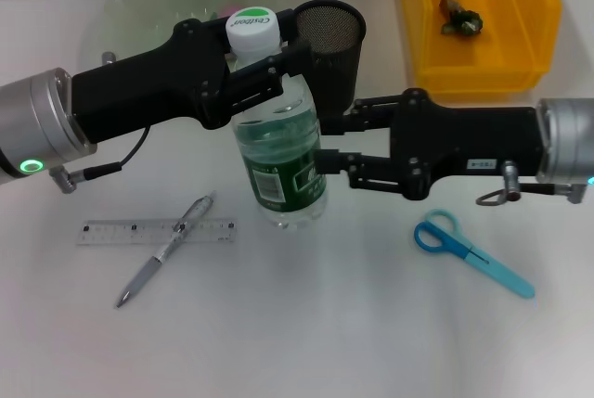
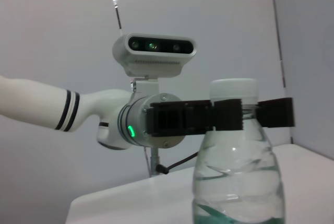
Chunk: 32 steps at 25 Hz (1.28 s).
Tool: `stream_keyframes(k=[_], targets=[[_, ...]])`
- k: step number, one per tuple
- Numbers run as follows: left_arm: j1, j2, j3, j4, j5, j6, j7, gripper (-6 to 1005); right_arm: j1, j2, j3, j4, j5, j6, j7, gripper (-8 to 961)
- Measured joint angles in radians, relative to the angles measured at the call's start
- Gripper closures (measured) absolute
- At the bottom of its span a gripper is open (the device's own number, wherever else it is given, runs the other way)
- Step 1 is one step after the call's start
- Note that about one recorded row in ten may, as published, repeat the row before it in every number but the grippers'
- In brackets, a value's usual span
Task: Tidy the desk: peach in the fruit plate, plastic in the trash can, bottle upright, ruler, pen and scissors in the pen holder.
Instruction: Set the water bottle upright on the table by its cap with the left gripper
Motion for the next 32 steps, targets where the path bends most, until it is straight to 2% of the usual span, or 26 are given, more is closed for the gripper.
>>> stream_keyframes(k=[5, 13, 17, 22, 23, 28, 30, 32], targets=[[-0.001, 0.001, -0.009, 0.0, 0.0, -0.006, -0.001, 565, -0.049, 0.0, 0.047, -0.034, 0.011, -0.027, 0.004, 499], [-0.002, 0.0, -0.01, 0.0, 0.0, -0.012, 0.001, 565, -0.096, 0.001, 0.172, -0.035, 0.014, -0.126, 0.004, 438], [-0.002, 0.0, -0.013, 0.0, 0.0, -0.043, 0.002, 564, -0.157, 0.005, 0.25, -0.028, 0.022, -0.154, -0.001, 437], [-0.002, 0.002, -0.033, 0.002, 0.0, -0.079, 0.003, 564, -0.205, 0.005, 0.277, -0.014, 0.029, -0.162, -0.032, 309], [-0.002, 0.002, -0.069, 0.005, 0.0, -0.092, 0.003, 564, -0.215, 0.005, 0.289, -0.002, 0.032, -0.171, -0.049, 287], [-0.002, 0.001, -0.1, 0.011, 0.0, -0.117, 0.015, 564, -0.237, 0.003, 0.395, 0.102, 0.04, -0.212, -0.142, 180], [-0.002, -0.002, -0.103, -0.001, -0.002, -0.15, 0.054, 564, -0.238, 0.001, 0.458, 0.173, 0.041, -0.217, -0.186, 180], [-0.002, -0.004, -0.102, -0.021, -0.011, -0.17, 0.085, 564, -0.238, 0.001, 0.469, 0.188, 0.041, -0.217, -0.199, 180]])
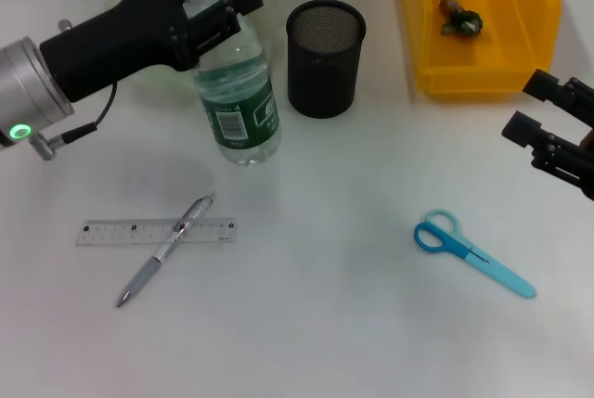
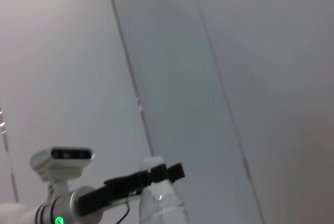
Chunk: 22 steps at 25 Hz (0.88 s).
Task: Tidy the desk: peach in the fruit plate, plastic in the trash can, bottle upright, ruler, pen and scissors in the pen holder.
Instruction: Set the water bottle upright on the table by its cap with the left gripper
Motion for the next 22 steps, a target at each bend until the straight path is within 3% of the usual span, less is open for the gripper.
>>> stream_keyframes(k=[8, 22], targets=[[-0.002, -0.002, 0.007, -0.093, -0.088, -0.068, 0.119, 564, 0.004, -0.001, 0.02, 0.057, 0.0, 0.005, -0.03, 180], [0.033, 0.0, 0.011, -0.115, -0.089, -0.076, 0.233, 564, 0.014, 0.0, 0.024, 0.085, 0.0, 0.008, -0.031, 181]])
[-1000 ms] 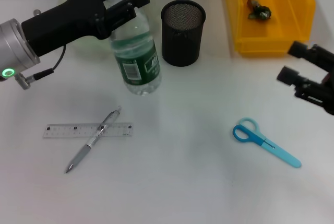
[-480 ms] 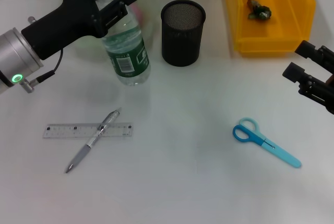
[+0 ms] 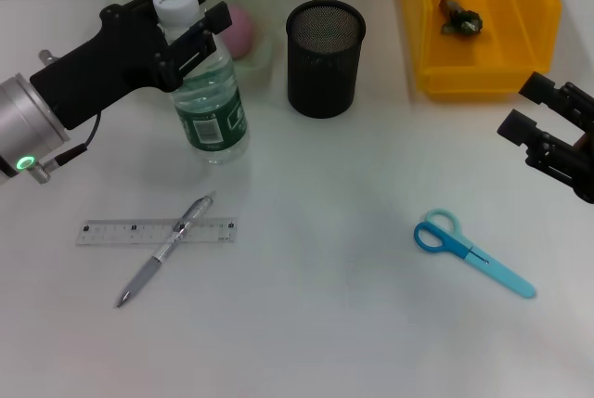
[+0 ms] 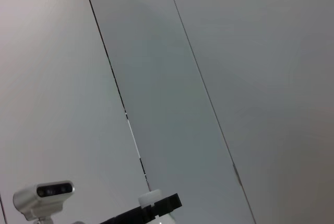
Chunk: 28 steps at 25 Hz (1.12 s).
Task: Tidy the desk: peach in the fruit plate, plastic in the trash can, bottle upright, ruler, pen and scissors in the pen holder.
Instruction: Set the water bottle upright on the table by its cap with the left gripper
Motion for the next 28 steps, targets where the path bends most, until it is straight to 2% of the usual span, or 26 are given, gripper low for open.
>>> stream_keyframes(k=[11, 28], targets=[[0.008, -0.001, 0.0, -0.001, -0.003, -0.016, 0.114, 561, 0.014, 0.0, 0.0, 0.018, -0.001, 0.009, 0.0, 181], [0.005, -0.001, 0.0, -0.004, -0.001, -0.1, 0.115, 556, 0.025, 0.001, 0.0, 0.022, -0.002, 0.029, 0.0, 182]])
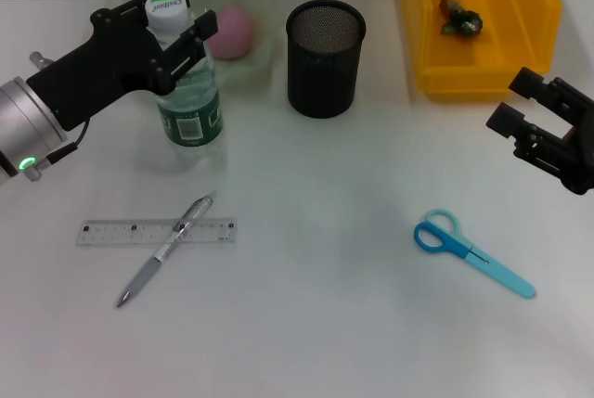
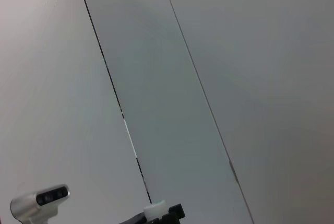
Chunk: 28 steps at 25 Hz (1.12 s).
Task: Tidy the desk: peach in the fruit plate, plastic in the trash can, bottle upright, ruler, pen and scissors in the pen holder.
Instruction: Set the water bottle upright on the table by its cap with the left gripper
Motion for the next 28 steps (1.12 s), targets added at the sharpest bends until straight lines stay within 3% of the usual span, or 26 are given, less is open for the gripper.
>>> stream_keyframes(k=[28], targets=[[-0.023, 0.0, 0.0, -0.031, -0.004, -0.067, 0.028, 547, 0.024, 0.002, 0.0, 0.001, 0.002, 0.025, 0.0, 180]])
